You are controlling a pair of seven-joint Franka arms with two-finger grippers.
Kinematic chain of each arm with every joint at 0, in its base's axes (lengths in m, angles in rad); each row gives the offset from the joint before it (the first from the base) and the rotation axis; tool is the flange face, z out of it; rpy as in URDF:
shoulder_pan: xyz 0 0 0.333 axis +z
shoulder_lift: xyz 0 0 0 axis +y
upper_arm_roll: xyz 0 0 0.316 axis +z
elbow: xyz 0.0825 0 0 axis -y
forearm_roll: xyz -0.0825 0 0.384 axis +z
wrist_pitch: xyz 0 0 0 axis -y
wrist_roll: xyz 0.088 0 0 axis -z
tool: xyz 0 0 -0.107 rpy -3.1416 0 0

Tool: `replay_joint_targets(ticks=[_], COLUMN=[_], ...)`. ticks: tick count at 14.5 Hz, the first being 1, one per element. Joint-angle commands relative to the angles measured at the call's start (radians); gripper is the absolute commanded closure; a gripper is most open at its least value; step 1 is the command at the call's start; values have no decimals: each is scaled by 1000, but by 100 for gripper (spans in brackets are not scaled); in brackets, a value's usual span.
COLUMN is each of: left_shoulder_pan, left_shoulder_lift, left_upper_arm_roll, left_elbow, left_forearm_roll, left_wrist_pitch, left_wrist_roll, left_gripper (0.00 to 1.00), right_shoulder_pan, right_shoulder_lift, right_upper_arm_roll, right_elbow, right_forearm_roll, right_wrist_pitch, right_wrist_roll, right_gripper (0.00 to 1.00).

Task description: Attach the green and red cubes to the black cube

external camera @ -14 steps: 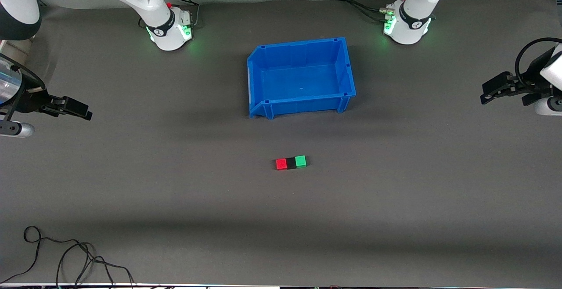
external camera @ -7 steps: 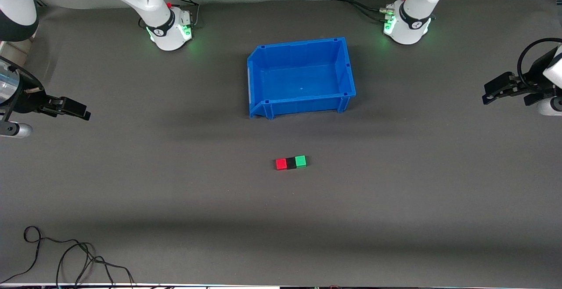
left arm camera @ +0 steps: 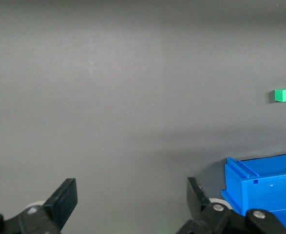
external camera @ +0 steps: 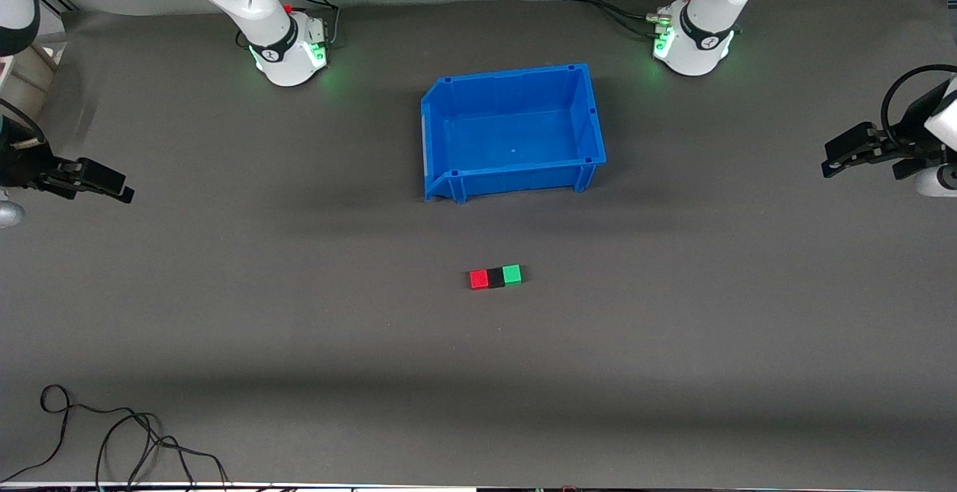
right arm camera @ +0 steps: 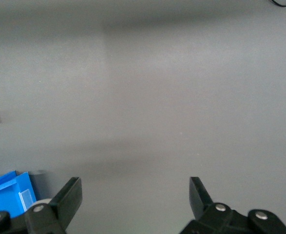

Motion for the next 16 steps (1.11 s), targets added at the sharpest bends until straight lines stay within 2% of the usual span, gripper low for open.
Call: replay_joint_targets(ticks=[1, 16], left_shoulder_pan=[-18, -24], left_shoulder_lift=[-16, -16], left_upper_arm_roll=[11, 8], left_elbow=[0, 1], left_forearm_roll=[18, 28], left_wrist_pitch=[-10, -10], left_wrist_roll=[0, 1], left_gripper=[0, 0], right_shoulder_pan=[-20, -10], right_shoulder_lift=[-14, 5], right_upper_arm_roll=[64, 58], right_elbow=[-9, -5], right_forearm_roll=[-17, -18], right_wrist_pitch=[-13, -16], right_wrist_roll=[4, 19], right_gripper=[2, 1])
